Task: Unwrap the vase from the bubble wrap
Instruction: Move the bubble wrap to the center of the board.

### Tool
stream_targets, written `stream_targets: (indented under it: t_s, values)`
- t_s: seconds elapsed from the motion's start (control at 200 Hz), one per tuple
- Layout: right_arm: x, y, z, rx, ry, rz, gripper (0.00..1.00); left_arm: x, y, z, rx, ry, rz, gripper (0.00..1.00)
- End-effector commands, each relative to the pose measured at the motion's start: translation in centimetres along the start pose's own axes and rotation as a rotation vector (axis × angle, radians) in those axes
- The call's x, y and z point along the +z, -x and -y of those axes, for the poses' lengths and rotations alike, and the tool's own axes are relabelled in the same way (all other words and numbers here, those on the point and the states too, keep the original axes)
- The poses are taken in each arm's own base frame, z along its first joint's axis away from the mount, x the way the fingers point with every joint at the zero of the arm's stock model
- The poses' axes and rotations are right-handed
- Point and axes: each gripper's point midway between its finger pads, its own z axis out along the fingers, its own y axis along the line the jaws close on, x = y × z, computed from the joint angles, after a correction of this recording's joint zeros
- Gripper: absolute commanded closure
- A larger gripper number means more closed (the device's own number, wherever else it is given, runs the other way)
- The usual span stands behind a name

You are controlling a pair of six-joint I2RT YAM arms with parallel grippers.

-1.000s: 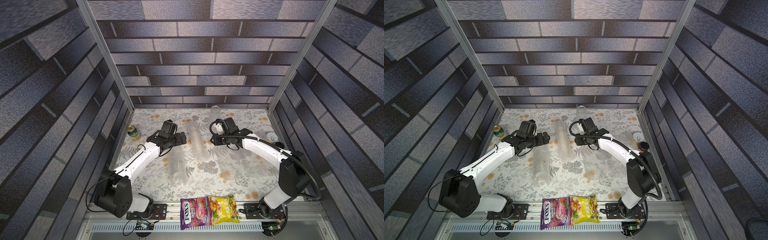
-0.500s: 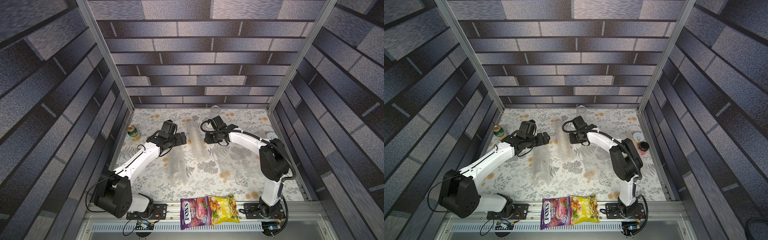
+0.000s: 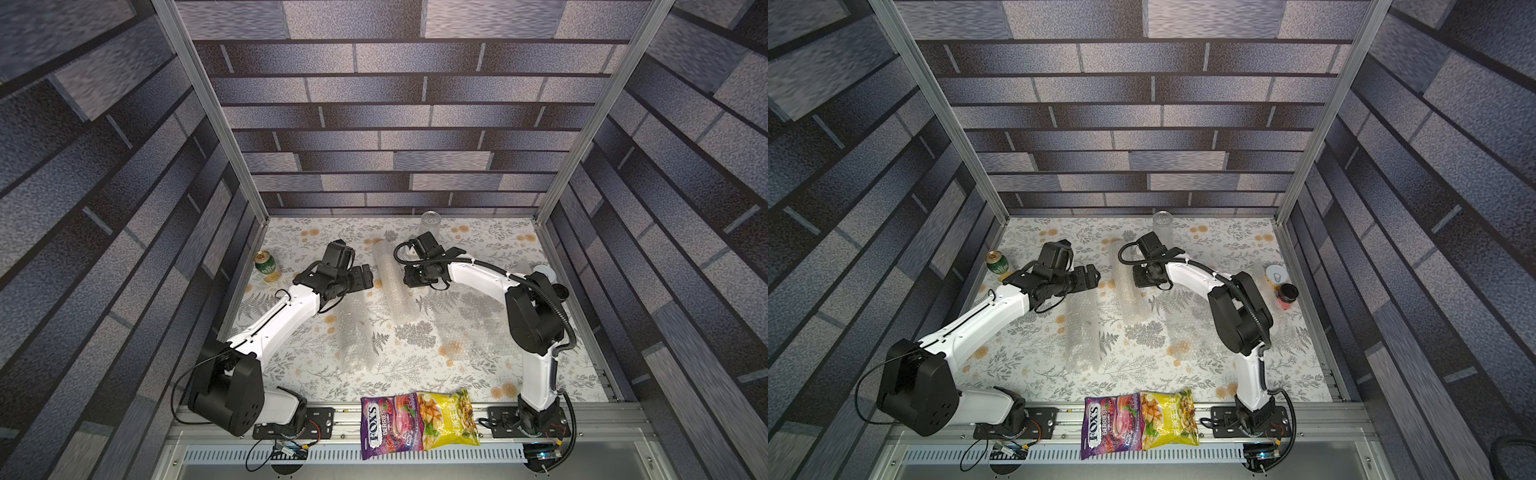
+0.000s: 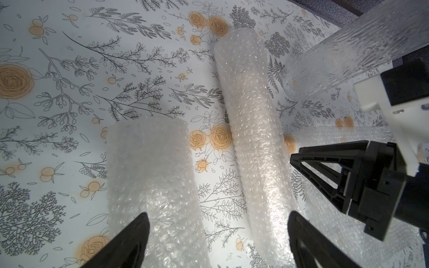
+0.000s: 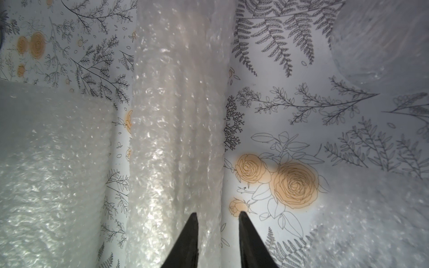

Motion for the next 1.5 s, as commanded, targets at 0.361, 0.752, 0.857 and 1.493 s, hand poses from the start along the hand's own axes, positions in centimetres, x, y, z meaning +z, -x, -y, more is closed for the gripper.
stream_targets:
  t_s: [0.361,0.752,0.857,1.493]
  values:
    - [2.3,-0.6,0.4,-0.004,-0.039,-0.052,0.75,0.1,-0.2,-0.2,0.018,0.002,-0.002,0.06]
    - [1.4,-1.1,0.4,-0.011,-0.039,-0.033,1.00,0.3,-0.2,-0.1,0.018,-0.004,-0.013,0.06]
    - [-0.9,-1.0,0.0,-0.011,-0.024,0.004,1.00,0.6,-0.4,0.1,0.031,-0.001,-0.030,0.06]
    - [-5.1,-11.2,2.2,0.160,-0.006,-0.076,1.00,4.2,-3.8,6.3,0.243,-0.013,-0.148,0.15]
